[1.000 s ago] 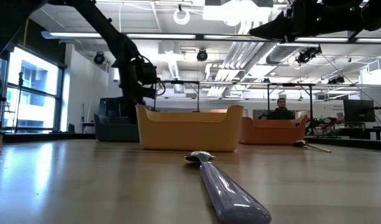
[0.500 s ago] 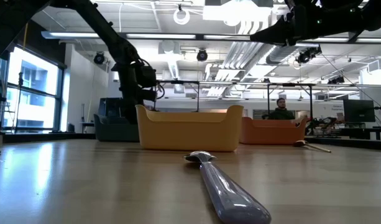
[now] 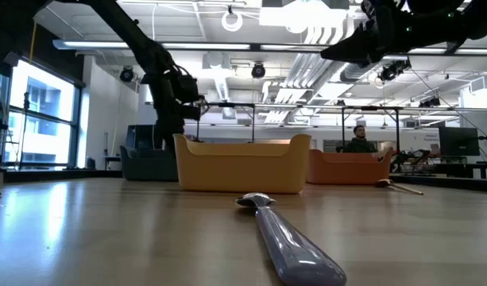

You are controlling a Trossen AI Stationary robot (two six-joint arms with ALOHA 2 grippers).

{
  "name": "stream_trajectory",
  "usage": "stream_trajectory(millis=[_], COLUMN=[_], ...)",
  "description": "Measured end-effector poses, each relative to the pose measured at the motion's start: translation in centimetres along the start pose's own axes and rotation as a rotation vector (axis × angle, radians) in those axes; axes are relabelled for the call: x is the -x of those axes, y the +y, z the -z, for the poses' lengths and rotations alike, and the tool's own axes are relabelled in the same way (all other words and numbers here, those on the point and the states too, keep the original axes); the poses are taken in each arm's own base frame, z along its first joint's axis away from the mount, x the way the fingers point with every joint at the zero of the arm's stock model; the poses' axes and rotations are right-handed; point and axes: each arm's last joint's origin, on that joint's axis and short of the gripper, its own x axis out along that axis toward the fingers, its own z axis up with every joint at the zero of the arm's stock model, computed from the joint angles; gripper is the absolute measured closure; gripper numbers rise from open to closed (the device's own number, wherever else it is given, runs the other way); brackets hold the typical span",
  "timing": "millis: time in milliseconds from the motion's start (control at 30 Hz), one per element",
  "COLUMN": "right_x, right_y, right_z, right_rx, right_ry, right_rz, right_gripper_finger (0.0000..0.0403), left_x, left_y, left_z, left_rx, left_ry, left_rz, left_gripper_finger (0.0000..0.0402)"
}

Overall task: Sort silverware by color (type)
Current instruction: Put the gold spoon into the orange bin

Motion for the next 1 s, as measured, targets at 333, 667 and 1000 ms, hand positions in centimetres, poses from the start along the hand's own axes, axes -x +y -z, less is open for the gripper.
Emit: stream_trajectory(millis=[333,667,1000], right_x=[0.2,1.6,2.4], right_y=[0.0,0.1,0.4], right_z=[1.6,5.2,7.9], right_rx=[-0.129,-0.453,-0.694], right_ry=[0.177,0.537,0.776], right_rz=[0.095,0.372,0.574], right_gripper_finger=[0.0402,0.0400,0.0293], left_x=[4.4,7.0,8.3], left_y=[-2.4,-10.1,-17.0], left_z=[1.2,4.1,6.4], left_rx=[0.039,0.152,0.132], left_ry=[-0.333,-0.849,-1.292], left_rz=[-0.231,-0.311,-0.147], left_gripper_finger=[0.0381,0.0385,0.0385])
